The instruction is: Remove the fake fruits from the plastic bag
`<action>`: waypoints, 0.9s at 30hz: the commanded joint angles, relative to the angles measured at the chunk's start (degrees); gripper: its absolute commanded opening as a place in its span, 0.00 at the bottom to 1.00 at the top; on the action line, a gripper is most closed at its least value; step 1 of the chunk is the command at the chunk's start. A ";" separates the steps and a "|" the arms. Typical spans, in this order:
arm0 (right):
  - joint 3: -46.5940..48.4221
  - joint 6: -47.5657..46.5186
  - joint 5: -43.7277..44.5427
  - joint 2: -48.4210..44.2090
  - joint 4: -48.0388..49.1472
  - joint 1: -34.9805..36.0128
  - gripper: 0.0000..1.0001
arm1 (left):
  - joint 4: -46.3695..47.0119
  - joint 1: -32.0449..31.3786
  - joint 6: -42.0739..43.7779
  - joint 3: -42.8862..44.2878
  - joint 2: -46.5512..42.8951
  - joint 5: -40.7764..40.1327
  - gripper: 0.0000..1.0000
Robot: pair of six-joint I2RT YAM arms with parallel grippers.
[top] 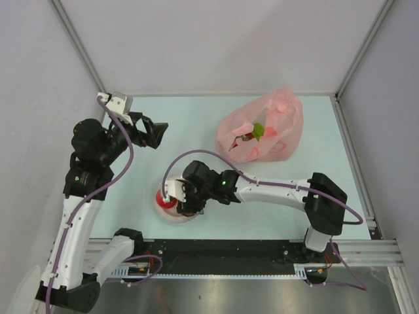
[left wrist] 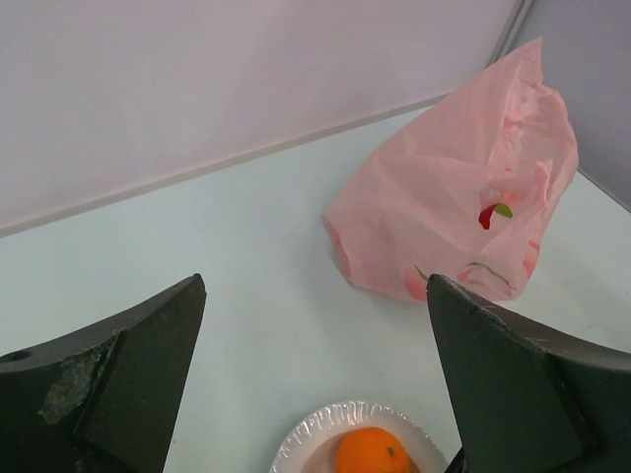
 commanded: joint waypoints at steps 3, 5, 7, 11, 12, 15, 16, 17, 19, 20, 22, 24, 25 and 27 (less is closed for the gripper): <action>0.36 -5.86 7.39 3.03 7.02 2.43 0.39 | 1.52 1.58 -1.85 -2.37 -2.23 3.27 1.00; 0.36 -6.82 8.36 3.48 7.28 2.61 0.44 | 1.61 1.75 -2.11 -2.72 -2.49 3.89 1.00; 0.27 -7.44 9.77 3.92 7.37 2.61 0.48 | 2.04 1.84 -2.29 -2.90 -2.41 4.24 1.00; -0.52 -8.67 10.92 3.48 7.46 2.52 0.63 | 2.84 1.84 -2.90 -3.16 -1.79 5.03 1.00; -0.87 -8.50 11.27 3.30 7.72 2.52 0.71 | 3.27 1.84 -3.08 -3.25 -1.53 5.20 1.00; -1.31 -7.80 11.71 2.34 8.08 2.52 0.80 | 3.72 1.84 -3.61 -3.25 -0.74 5.73 1.00; -1.31 -7.45 11.62 1.47 8.16 2.52 0.84 | 3.72 1.76 -3.70 -3.16 -0.56 5.73 1.00; -1.31 -7.10 11.36 0.76 7.90 2.52 0.87 | 3.72 1.84 -3.70 -3.16 -0.39 5.73 1.00; -1.31 -5.69 9.52 -2.21 7.20 2.17 0.92 | 3.81 1.84 -3.61 -2.99 0.23 5.82 1.00; -1.31 -5.25 8.12 -3.45 6.50 2.00 0.92 | 3.81 1.84 -3.61 -2.90 0.41 5.82 1.00; -1.31 -3.58 6.79 -7.74 5.27 1.30 0.94 | 3.89 1.84 -3.43 -2.81 1.37 5.91 1.00; -1.31 -1.57 5.73 -10.75 2.55 0.59 0.95 | 4.07 1.84 -3.43 -2.55 2.16 6.08 1.00; -1.31 -0.77 5.91 -11.98 1.41 -0.11 0.95 | 4.16 1.84 -3.43 -2.37 3.04 6.52 1.00; -1.31 1.24 6.00 -16.11 -2.46 -2.21 0.95 | 4.24 1.84 -3.26 -1.93 3.92 8.01 1.00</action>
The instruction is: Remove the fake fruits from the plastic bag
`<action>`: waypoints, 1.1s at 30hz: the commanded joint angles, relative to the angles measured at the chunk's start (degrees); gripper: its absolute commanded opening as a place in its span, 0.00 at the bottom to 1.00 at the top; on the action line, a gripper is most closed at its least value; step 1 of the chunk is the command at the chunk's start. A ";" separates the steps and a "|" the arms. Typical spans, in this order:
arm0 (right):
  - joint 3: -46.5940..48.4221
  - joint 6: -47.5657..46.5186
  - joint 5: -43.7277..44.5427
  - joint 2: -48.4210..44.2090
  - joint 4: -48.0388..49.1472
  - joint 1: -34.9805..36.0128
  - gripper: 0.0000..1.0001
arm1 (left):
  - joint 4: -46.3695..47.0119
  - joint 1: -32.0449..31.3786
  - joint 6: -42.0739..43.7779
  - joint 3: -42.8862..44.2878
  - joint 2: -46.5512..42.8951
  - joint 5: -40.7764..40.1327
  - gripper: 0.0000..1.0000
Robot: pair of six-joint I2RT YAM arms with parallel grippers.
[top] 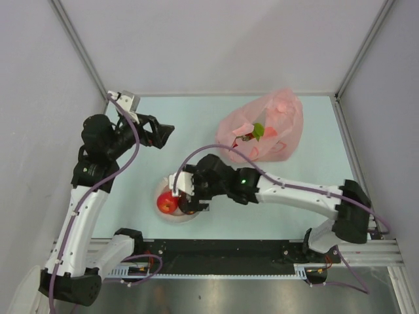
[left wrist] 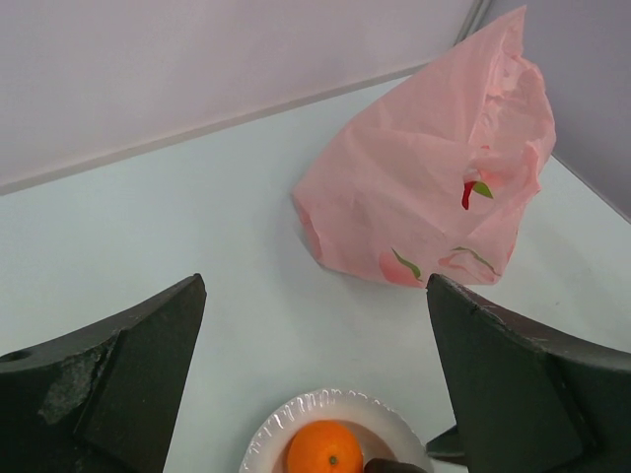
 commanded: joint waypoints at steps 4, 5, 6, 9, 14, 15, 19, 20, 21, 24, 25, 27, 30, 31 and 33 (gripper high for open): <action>0.92 11.64 1.54 -16.54 -5.65 -11.03 0.93 | 1.80 -0.67 0.85 2.31 4.63 7.49 1.00; 0.92 13.50 3.47 -19.25 -5.04 -13.86 0.94 | 1.10 -1.46 1.73 3.10 6.29 8.39 1.00; 0.92 15.00 4.96 -20.41 -4.33 -16.32 0.94 | 0.48 -2.43 4.00 3.63 6.92 9.18 1.00; 1.10 18.61 6.65 -23.93 -3.71 -27.83 0.90 | -1.72 -7.69 8.82 6.17 9.99 12.43 1.00; 1.10 22.48 3.49 -25.17 -5.21 -42.08 0.80 | -4.18 -16.58 12.46 14.85 18.69 13.84 1.00; 1.18 24.14 2.79 -25.17 -5.29 -45.49 0.79 | -4.27 -18.50 12.29 16.45 22.27 15.06 1.00; 1.10 25.12 1.90 -20.97 -3.46 -48.51 0.65 | -4.01 -22.91 12.46 23.22 30.64 15.08 1.00; 1.10 25.04 1.73 -19.82 -2.75 -48.69 0.61 | -4.88 -23.70 13.07 26.01 32.31 15.42 1.00; 1.18 24.69 1.64 -18.68 -2.05 -48.78 0.60 | -5.41 -25.27 13.51 27.52 33.98 15.25 1.00; 1.27 24.42 1.20 -12.62 2.16 -48.95 0.57 | -6.47 -27.91 15.10 31.14 39.87 11.32 1.00; 1.27 24.51 1.03 -9.73 2.79 -49.13 0.56 | -5.94 -28.53 15.19 31.58 41.71 9.12 1.00; 1.36 24.33 1.20 -6.64 3.67 -49.57 0.54 | -5.68 -30.20 15.89 32.02 43.48 4.90 0.95; 1.10 25.99 2.61 -3.38 0.18 -51.58 0.51 | -5.59 -31.00 15.81 31.32 45.07 -0.82 0.56; 0.23 27.13 1.56 -3.55 -0.72 -52.90 0.51 | -5.07 -30.91 15.80 30.45 44.89 -1.88 0.39; -4.86 26.53 0.41 -6.52 -3.51 -53.00 0.50 | -4.45 -31.00 15.36 27.02 42.53 -2.85 0.00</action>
